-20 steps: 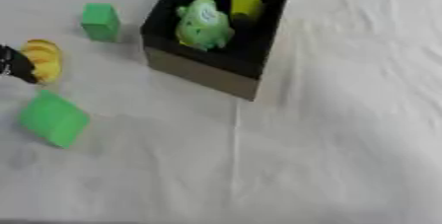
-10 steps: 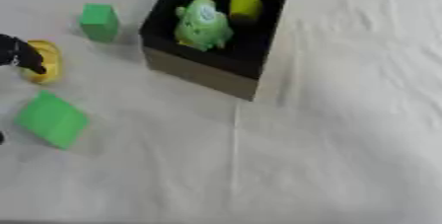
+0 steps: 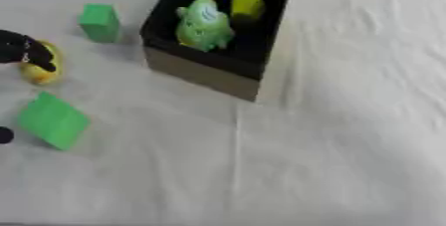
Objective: Pick up objects on the table and place them in the box.
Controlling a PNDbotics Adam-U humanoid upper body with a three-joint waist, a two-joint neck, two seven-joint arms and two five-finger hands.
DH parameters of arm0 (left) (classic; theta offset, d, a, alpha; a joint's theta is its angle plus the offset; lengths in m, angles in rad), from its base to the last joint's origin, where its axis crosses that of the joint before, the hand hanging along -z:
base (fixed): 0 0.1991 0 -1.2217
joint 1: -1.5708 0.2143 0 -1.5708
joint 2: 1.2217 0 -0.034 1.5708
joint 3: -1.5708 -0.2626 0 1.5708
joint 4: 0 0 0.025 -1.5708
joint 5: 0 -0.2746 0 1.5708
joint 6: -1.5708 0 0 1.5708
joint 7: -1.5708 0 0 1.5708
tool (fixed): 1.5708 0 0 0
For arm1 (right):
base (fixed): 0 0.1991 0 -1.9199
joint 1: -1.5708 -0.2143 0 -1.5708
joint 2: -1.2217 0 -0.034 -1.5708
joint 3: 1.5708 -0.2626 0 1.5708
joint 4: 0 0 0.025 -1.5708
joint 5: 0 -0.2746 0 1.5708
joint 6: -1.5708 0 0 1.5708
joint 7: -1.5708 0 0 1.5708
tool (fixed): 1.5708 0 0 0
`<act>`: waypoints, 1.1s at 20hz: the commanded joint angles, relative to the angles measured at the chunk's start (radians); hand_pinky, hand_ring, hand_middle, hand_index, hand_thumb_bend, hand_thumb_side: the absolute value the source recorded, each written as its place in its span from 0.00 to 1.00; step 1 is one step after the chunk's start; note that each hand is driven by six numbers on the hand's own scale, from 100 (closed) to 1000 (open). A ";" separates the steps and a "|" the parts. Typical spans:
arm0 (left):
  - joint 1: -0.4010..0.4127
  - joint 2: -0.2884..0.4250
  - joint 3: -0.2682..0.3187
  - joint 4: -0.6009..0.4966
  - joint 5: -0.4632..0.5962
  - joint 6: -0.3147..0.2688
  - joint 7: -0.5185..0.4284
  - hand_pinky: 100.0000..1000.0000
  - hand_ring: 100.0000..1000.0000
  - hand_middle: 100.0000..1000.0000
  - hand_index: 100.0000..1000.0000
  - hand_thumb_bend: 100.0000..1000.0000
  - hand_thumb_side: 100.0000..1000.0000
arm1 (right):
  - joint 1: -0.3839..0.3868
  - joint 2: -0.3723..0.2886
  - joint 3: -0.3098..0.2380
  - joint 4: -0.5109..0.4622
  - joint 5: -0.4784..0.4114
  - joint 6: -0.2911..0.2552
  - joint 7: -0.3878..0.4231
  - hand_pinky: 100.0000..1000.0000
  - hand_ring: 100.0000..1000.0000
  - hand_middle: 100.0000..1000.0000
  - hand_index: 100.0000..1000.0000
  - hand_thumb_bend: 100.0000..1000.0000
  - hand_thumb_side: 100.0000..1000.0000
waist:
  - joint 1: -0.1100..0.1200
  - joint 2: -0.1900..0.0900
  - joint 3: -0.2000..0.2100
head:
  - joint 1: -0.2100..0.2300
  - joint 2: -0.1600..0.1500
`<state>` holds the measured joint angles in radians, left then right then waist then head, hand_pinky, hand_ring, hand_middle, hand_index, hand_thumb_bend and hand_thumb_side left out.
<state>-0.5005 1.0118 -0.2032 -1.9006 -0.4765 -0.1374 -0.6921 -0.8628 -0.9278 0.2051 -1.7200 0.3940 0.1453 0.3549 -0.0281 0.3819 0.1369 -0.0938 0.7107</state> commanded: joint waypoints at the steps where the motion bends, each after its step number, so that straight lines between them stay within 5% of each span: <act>1: -0.015 0.011 -0.004 0.013 -0.002 -0.002 -0.006 0.80 0.86 0.79 0.81 0.59 0.00 | -0.017 -0.016 -0.007 -0.004 -0.001 -0.003 -0.001 0.89 0.89 0.75 0.82 0.05 0.31 | 0.011 -0.024 -0.001 | 0.003 -0.003; 22: -0.053 -0.066 -0.067 0.173 -0.049 0.003 0.032 0.76 0.80 0.74 0.77 0.56 0.00 | -0.008 -0.009 -0.014 0.000 -0.011 -0.005 -0.010 0.90 0.89 0.75 0.82 0.04 0.31 | 0.009 -0.022 -0.006 | 0.008 0.005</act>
<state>-0.5385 0.9291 -0.2745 -1.7294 -0.5152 -0.1298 -0.6629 -0.8609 -0.9187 0.2046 -1.7169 0.3862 0.1413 0.3502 -0.0281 0.3819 0.1314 -0.0889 0.7126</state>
